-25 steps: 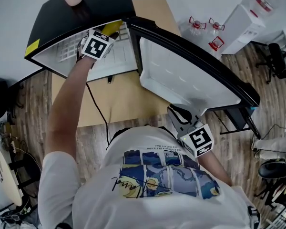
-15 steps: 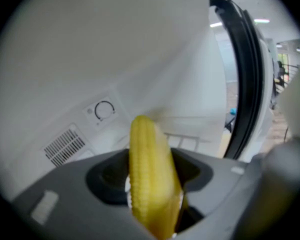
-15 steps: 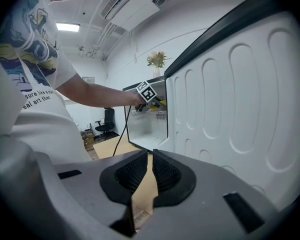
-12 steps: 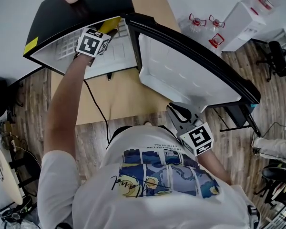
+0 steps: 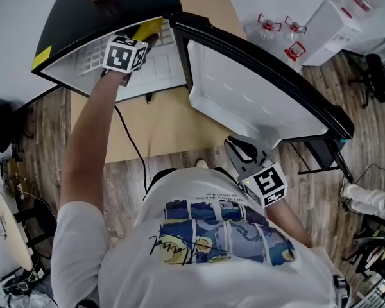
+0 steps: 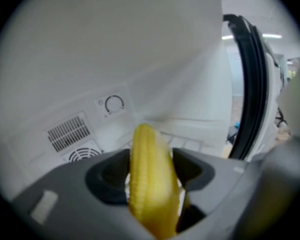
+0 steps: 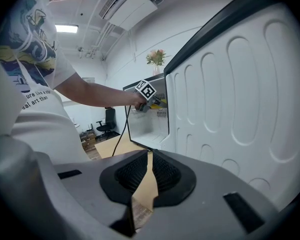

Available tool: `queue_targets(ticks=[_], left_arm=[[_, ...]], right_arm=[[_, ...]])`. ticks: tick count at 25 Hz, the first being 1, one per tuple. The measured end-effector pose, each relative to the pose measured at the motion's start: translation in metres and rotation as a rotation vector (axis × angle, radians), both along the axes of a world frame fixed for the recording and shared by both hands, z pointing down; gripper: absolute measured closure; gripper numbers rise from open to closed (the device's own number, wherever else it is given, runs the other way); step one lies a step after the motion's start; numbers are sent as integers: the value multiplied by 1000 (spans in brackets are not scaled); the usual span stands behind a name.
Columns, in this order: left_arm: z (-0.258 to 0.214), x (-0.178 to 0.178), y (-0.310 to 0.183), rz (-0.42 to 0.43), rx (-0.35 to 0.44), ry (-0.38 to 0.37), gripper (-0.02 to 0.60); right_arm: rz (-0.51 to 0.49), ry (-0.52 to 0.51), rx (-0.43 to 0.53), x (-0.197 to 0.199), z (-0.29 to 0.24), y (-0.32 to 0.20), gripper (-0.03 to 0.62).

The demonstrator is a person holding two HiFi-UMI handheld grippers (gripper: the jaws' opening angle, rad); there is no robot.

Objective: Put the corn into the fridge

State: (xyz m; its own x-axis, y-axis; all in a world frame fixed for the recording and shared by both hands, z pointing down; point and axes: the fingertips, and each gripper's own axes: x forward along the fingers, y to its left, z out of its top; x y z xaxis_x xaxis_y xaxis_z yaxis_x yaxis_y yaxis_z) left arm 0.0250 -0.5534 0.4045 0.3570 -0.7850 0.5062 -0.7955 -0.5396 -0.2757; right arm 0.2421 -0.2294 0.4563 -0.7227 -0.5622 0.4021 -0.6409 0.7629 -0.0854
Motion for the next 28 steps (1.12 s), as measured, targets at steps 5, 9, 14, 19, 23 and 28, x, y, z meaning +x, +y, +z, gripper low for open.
queue_targets(ticks=[5,9,14,19,23,28], left_arm=[[-1,-6,0,-21,11,-19,281],[-6,-13,7,-35,26,-1,278],[-7,-22,15,-35,33,9,278],[-10,-33,28,-37,41,28,278],[-14,-41,45,-31,51,65,278],[-22,-51,73,-10,63,111,278]], right_arm=[[11,-5,14,1,1,-3,560],[3,-3,-2,-4,4,-1,560],[-13,-1,2,-17,5,-2,560],[-21,7,9,-30,1,3,560],[-23,23,6,-40,3,10,560],[-17,36,13,-63,-1,22,560]])
